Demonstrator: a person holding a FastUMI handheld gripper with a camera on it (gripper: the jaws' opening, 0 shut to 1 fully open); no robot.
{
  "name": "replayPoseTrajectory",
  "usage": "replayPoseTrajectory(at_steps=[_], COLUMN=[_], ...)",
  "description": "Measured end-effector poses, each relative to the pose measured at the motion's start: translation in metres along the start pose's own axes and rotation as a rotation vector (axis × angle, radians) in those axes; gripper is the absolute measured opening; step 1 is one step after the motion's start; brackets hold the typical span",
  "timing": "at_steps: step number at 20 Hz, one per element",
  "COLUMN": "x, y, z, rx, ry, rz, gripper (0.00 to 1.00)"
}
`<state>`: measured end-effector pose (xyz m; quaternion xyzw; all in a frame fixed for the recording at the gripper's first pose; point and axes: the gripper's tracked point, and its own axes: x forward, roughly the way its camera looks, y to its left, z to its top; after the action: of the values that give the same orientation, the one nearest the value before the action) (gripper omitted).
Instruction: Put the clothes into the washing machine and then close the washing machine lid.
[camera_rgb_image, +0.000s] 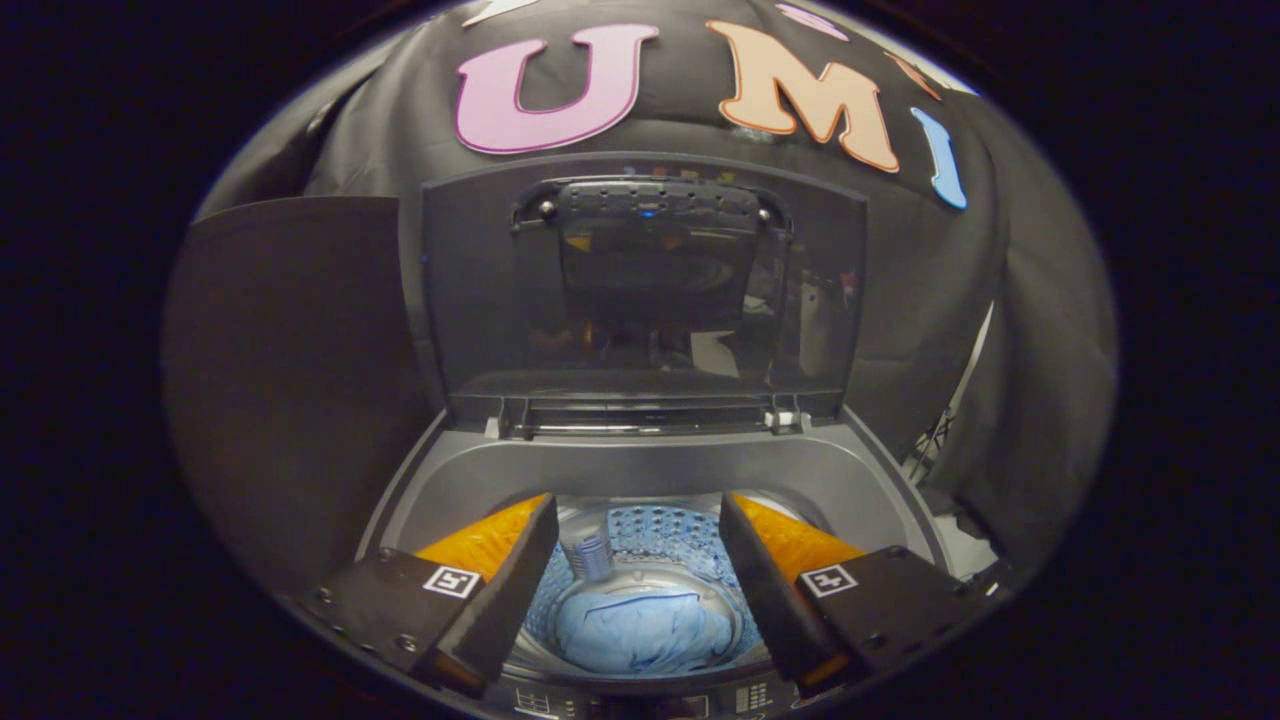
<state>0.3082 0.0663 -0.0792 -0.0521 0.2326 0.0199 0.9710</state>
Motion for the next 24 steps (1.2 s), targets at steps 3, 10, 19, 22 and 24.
replayPoseTrajectory(at_steps=[3,10,19,22,24], x=[-0.007,-0.065,-0.136,-0.148,-0.16], y=[-0.009,-0.027,-0.003,-0.001,0.003], z=[0.002,0.07,0.183,0.203,0.212], rx=[0.013,-0.004,-0.066,-0.048,-0.039], ry=[0.01,-0.029,-0.214,-0.243,-0.247], rz=[-0.007,0.031,0.109,0.123,0.153], gripper=[1.0,1.0,0.99,1.0,1.0])
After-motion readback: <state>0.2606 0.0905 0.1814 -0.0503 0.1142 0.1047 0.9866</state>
